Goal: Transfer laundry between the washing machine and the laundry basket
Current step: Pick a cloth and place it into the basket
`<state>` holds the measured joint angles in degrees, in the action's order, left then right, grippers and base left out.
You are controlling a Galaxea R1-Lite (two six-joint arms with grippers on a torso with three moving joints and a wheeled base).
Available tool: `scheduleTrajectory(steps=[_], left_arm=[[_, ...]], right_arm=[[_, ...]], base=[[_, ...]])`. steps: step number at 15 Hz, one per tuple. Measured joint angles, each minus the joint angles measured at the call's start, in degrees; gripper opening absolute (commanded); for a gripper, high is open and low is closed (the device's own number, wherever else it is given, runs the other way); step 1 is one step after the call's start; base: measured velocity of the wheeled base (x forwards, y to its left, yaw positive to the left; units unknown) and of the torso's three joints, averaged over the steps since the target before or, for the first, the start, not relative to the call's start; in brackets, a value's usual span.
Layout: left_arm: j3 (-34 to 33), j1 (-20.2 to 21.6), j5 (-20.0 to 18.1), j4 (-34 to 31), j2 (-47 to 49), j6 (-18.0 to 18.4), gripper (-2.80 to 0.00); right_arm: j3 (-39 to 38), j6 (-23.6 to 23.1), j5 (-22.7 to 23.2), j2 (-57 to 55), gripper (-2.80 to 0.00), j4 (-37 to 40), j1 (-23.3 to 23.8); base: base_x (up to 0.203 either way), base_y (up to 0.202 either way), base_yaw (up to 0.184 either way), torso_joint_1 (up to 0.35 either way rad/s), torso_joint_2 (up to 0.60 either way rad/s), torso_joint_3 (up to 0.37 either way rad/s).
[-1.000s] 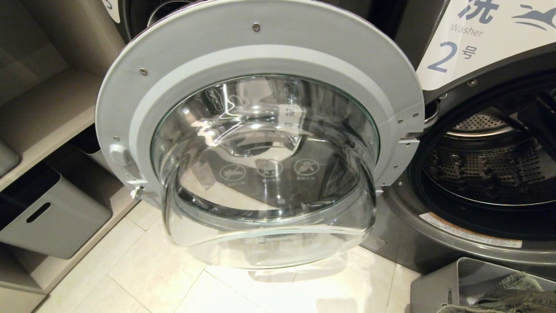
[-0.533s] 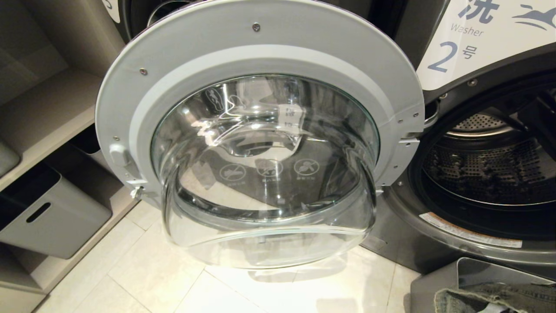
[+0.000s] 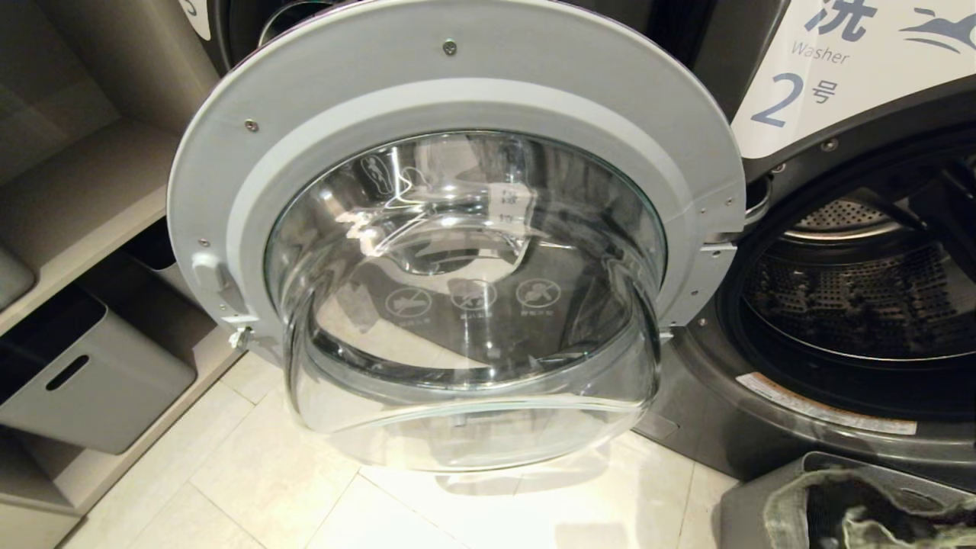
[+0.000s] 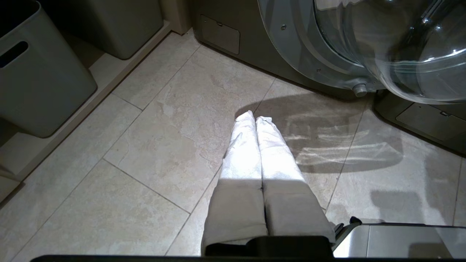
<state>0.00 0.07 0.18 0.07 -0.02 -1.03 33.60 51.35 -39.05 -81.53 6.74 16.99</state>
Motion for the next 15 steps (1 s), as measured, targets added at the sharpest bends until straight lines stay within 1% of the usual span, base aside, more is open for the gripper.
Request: scheduleTrajectory(steps=[2, 4, 7, 8, 10, 11, 13, 15], left_arm=[[0.0, 0.0, 0.0, 0.0, 0.0, 0.0, -2.80], [0.0, 0.0, 0.0, 0.0, 0.0, 0.0, -2.80], [0.0, 0.0, 0.0, 0.0, 0.0, 0.0, -2.80], [0.0, 0.0, 0.0, 0.0, 0.0, 0.0, -2.80], [0.0, 0.0, 0.0, 0.0, 0.0, 0.0, -2.80], [0.0, 0.0, 0.0, 0.0, 0.0, 0.0, -2.80], [0.0, 0.0, 0.0, 0.0, 0.0, 0.0, -2.80], [0.0, 0.0, 0.0, 0.0, 0.0, 0.0, -2.80]], right_arm=[[0.4, -0.7, 0.0, -0.1, 0.00, 0.0, 0.7], [1.0, -2.4, 0.1, 0.7, 0.00, 0.1, 1.1], [1.5, -7.4, 1.5, 4.9, 0.00, 0.1, 1.2], [1.6, -9.9, 3.5, 7.6, 0.00, 0.1, 1.2], [1.8, -16.0, 9.7, 13.8, 0.00, 0.2, 1.2], [1.8, -20.1, 14.2, 17.6, -2.80, 0.3, 1.1], [0.2, -28.8, 23.0, 24.7, -2.80, 0.2, 0.9], [-4.5, -37.2, 29.1, 30.8, -2.80, -0.7, -0.2]], base=[[0.000, 0.000, 0.000, 0.000, 0.00, 0.000], [0.000, 0.000, 0.000, 0.000, 0.00, 0.000], [0.000, 0.000, 0.000, 0.000, 0.00, 0.000], [0.000, 0.000, 0.000, 0.000, 0.00, 0.000], [0.000, 0.000, 0.000, 0.000, 0.00, 0.000], [0.000, 0.000, 0.000, 0.000, 0.00, 0.000], [0.000, 0.000, 0.000, 0.000, 0.00, 0.000], [0.000, 0.000, 0.000, 0.000, 0.00, 0.000]])
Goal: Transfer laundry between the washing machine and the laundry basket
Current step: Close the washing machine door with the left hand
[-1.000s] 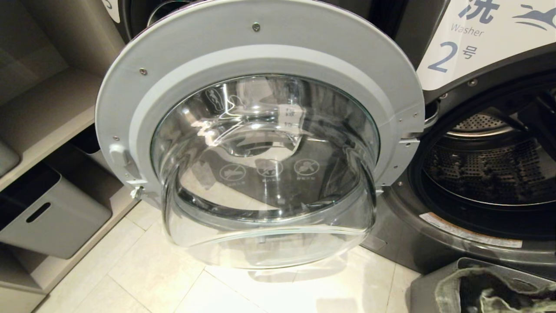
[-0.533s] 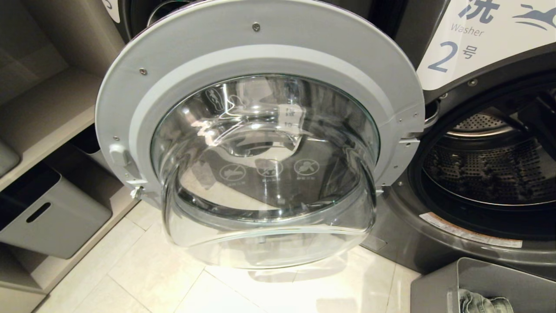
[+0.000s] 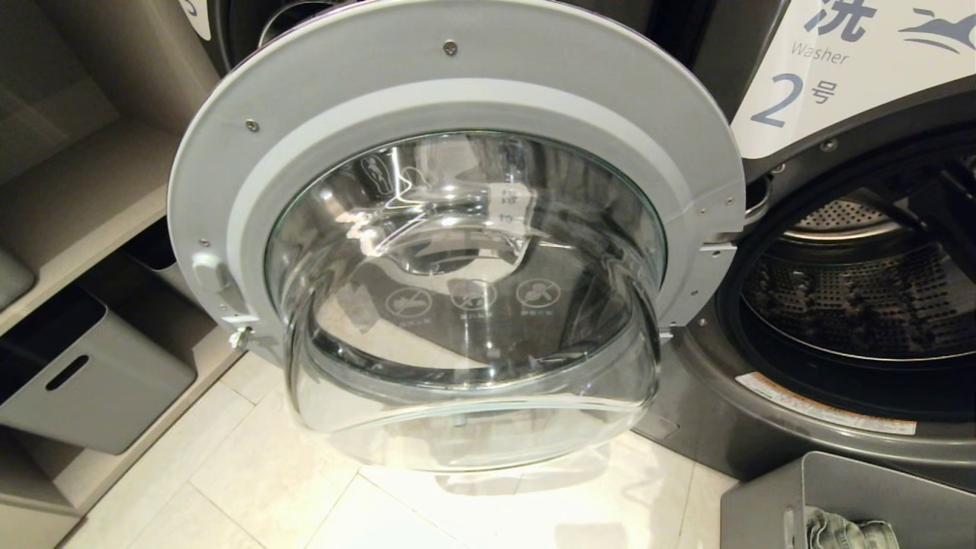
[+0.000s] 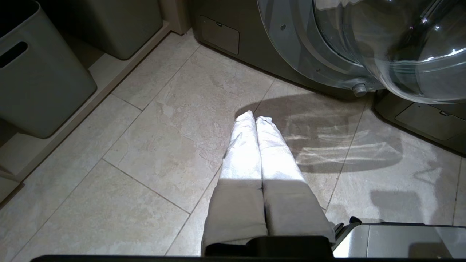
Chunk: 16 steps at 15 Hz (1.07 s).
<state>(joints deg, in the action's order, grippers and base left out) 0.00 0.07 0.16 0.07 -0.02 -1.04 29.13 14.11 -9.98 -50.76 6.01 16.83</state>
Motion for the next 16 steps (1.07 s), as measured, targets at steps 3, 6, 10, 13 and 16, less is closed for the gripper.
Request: scheduleTrajectory(steps=[3, 6, 10, 13, 16], left_arm=[[0.0, 0.0, 0.0, 0.0, 0.0, 0.0, -2.80], [0.0, 0.0, 0.0, 0.0, 0.0, 0.0, -2.80], [0.0, 0.0, 0.0, 0.0, 0.0, 0.0, -2.80], [0.0, 0.0, 0.0, 0.0, 0.0, 0.0, -2.80], [0.0, 0.0, 0.0, 0.0, 0.0, 0.0, -2.80]], right_arm=[[-6.4, -12.5, 6.3, 8.5, -2.80, -3.9, -2.5], [-17.7, -24.4, 14.6, 16.9, -2.80, -11.4, -4.2], [-28.3, -26.2, 18.6, 27.3, -2.80, -28.9, -8.2], [-29.0, -25.3, 15.3, 33.2, -2.80, -27.9, -15.9], [-29.1, -24.6, 13.5, 41.1, -2.80, -24.5, -17.4]], base=[[0.000, 0.000, 0.000, 0.000, 0.00, 0.000], [0.000, 0.000, 0.000, 0.000, 0.00, 0.000], [0.000, 0.000, 0.000, 0.000, 0.00, 0.000], [0.000, 0.000, 0.000, 0.000, 0.00, 0.000], [0.000, 0.000, 0.000, 0.000, 0.00, 0.000]])
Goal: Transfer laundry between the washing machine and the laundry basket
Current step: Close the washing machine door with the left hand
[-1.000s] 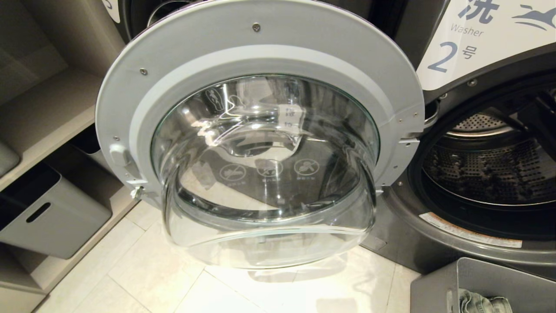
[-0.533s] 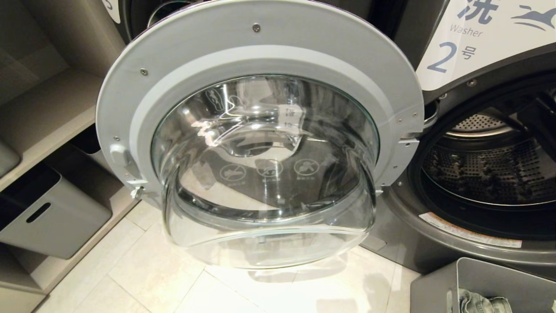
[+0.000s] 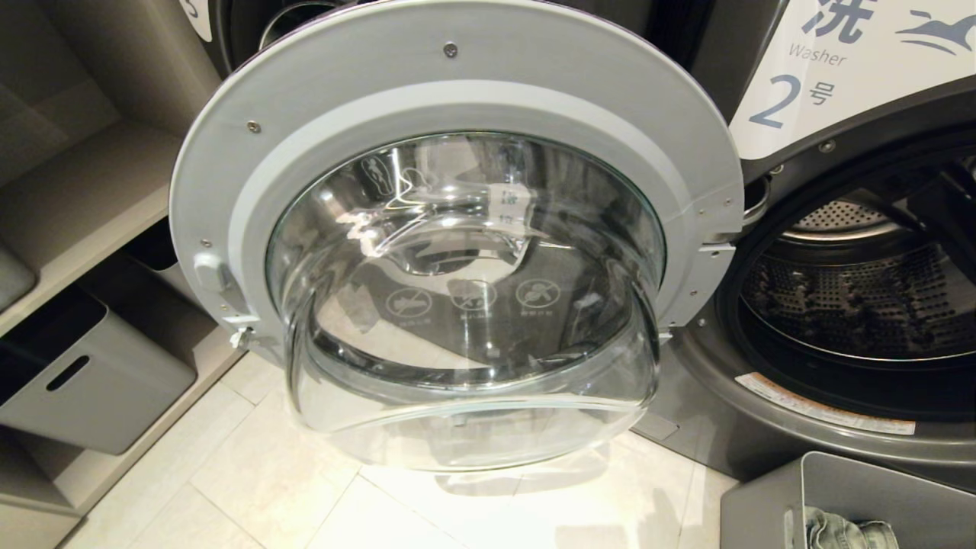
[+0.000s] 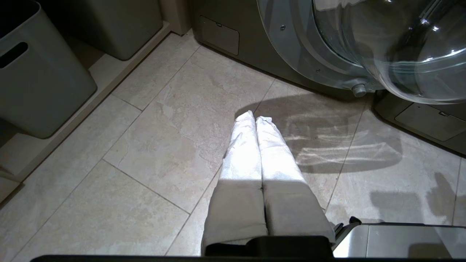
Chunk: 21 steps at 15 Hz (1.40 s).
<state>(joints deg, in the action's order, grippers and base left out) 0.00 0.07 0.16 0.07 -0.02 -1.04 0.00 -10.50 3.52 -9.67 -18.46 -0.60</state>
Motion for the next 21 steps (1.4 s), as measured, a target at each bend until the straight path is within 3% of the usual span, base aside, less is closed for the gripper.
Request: scheduleTrajectory(steps=[6, 21], left_arm=[[0.0, 0.0, 0.0, 0.0, 0.0, 0.0, -2.80], [0.0, 0.0, 0.0, 0.0, 0.0, 0.0, -2.80]], right_arm=[[0.0, 0.4, -0.5, 8.9, -2.80, 0.7, 0.3], [0.0, 0.2, -0.4, 9.7, -2.80, 0.6, 0.3]], base=[[0.000, 0.000, 0.000, 0.000, 0.00, 0.000], [-0.001, 0.001, -0.015, 0.001, 0.00, 0.000]])
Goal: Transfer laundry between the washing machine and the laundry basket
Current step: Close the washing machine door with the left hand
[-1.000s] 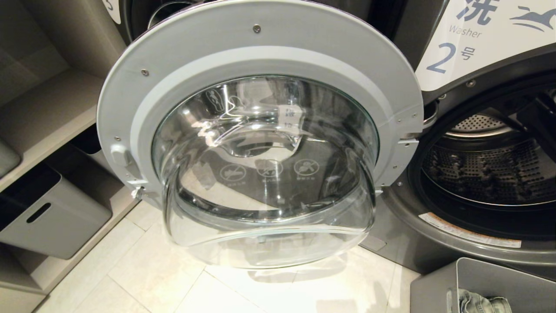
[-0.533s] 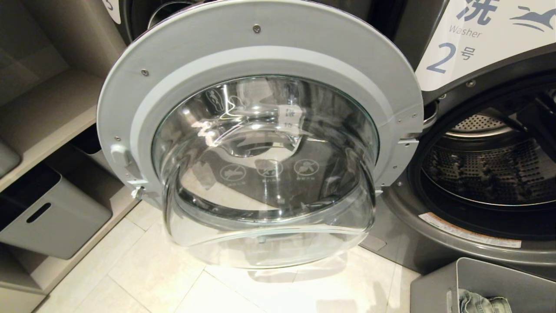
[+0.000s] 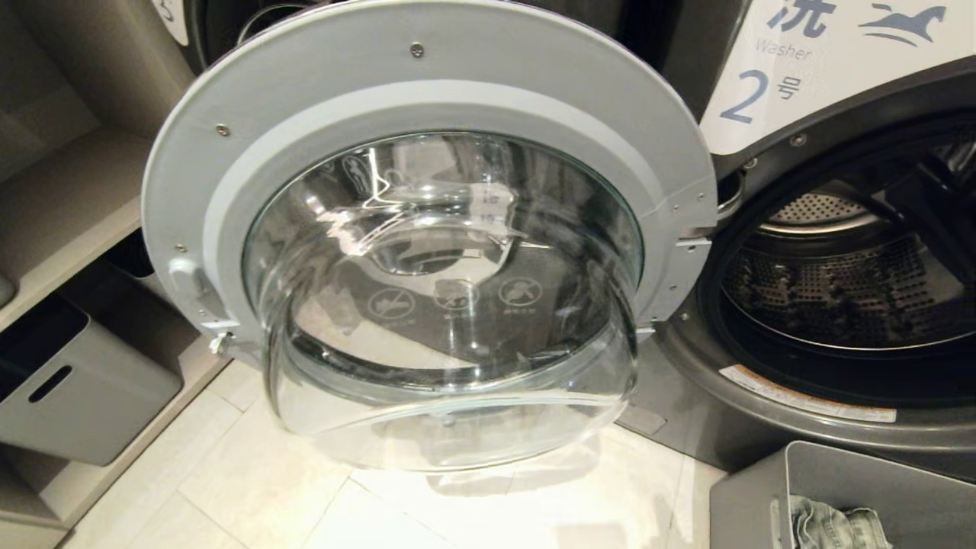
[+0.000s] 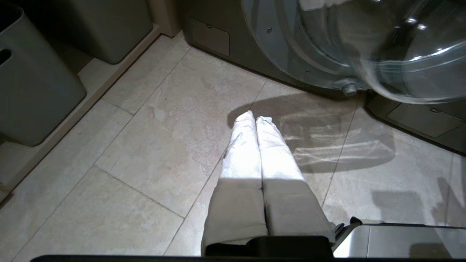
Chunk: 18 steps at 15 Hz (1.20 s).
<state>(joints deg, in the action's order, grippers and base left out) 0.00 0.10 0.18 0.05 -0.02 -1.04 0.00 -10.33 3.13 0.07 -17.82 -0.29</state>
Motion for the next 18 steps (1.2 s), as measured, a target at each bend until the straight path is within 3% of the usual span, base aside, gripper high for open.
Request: scheduleTrajectory(steps=[12, 18], left_arm=[[0.0, 0.0, 0.0, 0.0, 0.0, 0.0, -2.80], [0.0, 0.0, 0.0, 0.0, 0.0, 0.0, -2.80]], right_arm=[[0.0, -0.1, 0.2, 0.0, -2.80, 0.0, 0.0], [0.0, 0.0, 0.0, 0.0, -2.80, 0.0, 0.0]], base=[[-0.001, 0.008, -0.175, 0.003, 0.00, 0.002], [0.000, 0.001, -0.034, 0.000, 0.00, 0.001]])
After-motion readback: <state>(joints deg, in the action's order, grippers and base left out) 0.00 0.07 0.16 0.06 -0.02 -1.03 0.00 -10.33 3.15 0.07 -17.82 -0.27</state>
